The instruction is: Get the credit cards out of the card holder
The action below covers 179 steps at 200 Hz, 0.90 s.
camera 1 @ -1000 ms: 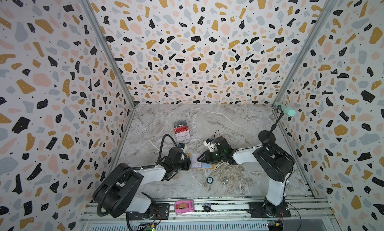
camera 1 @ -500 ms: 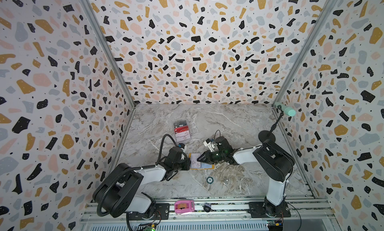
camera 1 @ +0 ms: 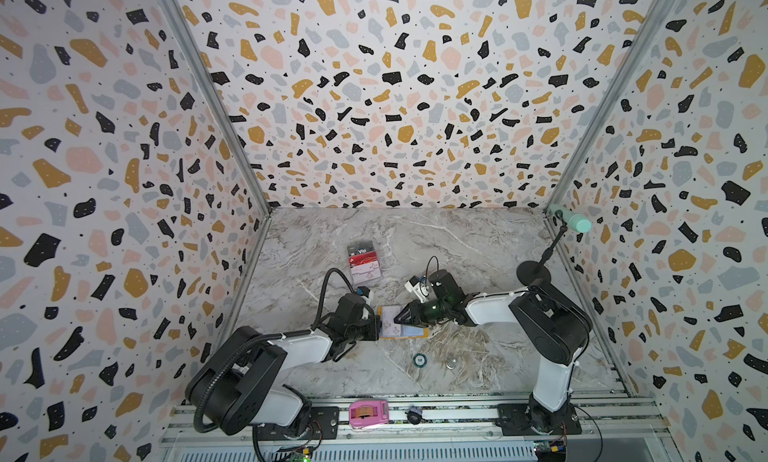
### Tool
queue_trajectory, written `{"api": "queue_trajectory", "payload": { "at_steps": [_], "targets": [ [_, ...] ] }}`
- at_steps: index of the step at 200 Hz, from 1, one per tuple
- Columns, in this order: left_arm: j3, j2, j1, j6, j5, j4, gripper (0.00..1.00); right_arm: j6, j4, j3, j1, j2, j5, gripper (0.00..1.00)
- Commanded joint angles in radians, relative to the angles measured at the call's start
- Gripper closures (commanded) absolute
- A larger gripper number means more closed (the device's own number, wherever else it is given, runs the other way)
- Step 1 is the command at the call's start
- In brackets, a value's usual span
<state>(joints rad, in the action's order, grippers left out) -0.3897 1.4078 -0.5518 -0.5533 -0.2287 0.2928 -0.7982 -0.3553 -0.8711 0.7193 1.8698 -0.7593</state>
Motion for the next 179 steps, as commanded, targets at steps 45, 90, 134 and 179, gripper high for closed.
{"api": "queue_trajectory", "payload": {
  "at_steps": [45,90,134,179],
  "targets": [
    [0.008,0.028,-0.005,0.016,0.002,-0.068,1.00,0.033,0.027,-0.083,0.008,-0.034,-0.071,0.66],
    [0.009,0.028,-0.005,0.015,0.002,-0.067,1.00,0.043,0.047,-0.109,0.015,-0.003,-0.071,0.66],
    [0.009,0.029,-0.005,0.015,0.002,-0.070,1.00,0.126,0.174,-0.162,0.032,0.014,-0.013,0.67],
    [0.008,0.027,-0.005,0.020,0.004,-0.076,1.00,0.226,0.332,-0.203,0.028,-0.014,0.079,0.67]
  ]
}}
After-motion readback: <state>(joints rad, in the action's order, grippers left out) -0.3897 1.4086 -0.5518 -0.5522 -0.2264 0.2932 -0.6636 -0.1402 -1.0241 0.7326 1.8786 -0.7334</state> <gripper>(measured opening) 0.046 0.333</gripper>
